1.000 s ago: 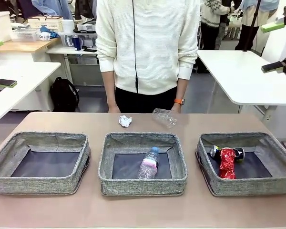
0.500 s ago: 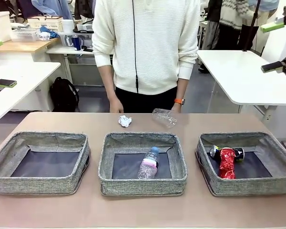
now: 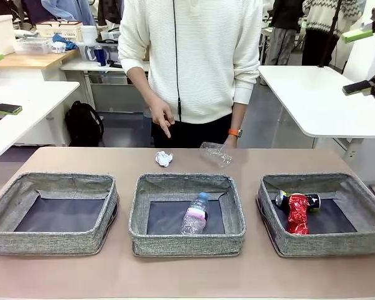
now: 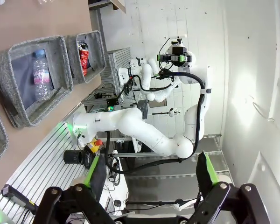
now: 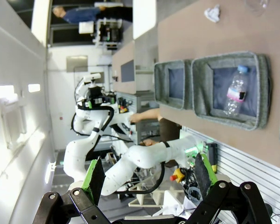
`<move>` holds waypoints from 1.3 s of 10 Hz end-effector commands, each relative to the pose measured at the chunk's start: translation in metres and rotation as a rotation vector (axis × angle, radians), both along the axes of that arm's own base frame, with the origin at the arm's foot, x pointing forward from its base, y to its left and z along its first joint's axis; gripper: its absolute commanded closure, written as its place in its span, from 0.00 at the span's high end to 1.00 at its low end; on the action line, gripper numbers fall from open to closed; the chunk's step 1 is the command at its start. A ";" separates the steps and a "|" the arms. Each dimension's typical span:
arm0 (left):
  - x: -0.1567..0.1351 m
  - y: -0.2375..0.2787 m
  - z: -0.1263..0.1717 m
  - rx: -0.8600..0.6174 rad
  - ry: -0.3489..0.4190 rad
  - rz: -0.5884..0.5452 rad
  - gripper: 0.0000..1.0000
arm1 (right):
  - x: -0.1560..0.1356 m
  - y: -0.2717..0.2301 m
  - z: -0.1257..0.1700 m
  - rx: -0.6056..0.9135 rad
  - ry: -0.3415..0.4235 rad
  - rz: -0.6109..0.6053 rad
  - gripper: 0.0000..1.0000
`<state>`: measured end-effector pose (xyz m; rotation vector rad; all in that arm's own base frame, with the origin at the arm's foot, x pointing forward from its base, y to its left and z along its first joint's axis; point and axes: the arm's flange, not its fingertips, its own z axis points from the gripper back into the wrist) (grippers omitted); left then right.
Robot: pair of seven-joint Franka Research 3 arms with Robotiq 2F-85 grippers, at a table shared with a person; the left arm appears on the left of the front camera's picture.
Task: Sort the waste into the appropriate baskets.
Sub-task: Pick up the waste item pointed out by the person.
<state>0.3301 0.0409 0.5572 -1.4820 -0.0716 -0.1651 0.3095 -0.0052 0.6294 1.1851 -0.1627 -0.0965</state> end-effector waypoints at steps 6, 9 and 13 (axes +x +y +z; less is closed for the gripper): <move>0.000 0.001 0.005 -0.023 0.009 -0.006 1.00 | 0.000 -0.001 0.002 0.013 -0.014 0.011 1.00; 0.001 -0.019 0.022 0.170 0.093 0.109 1.00 | 0.000 -0.001 0.002 0.013 -0.014 0.011 1.00; 0.067 -0.156 0.077 0.812 0.136 0.152 1.00 | 0.000 -0.001 0.002 0.013 -0.014 0.011 1.00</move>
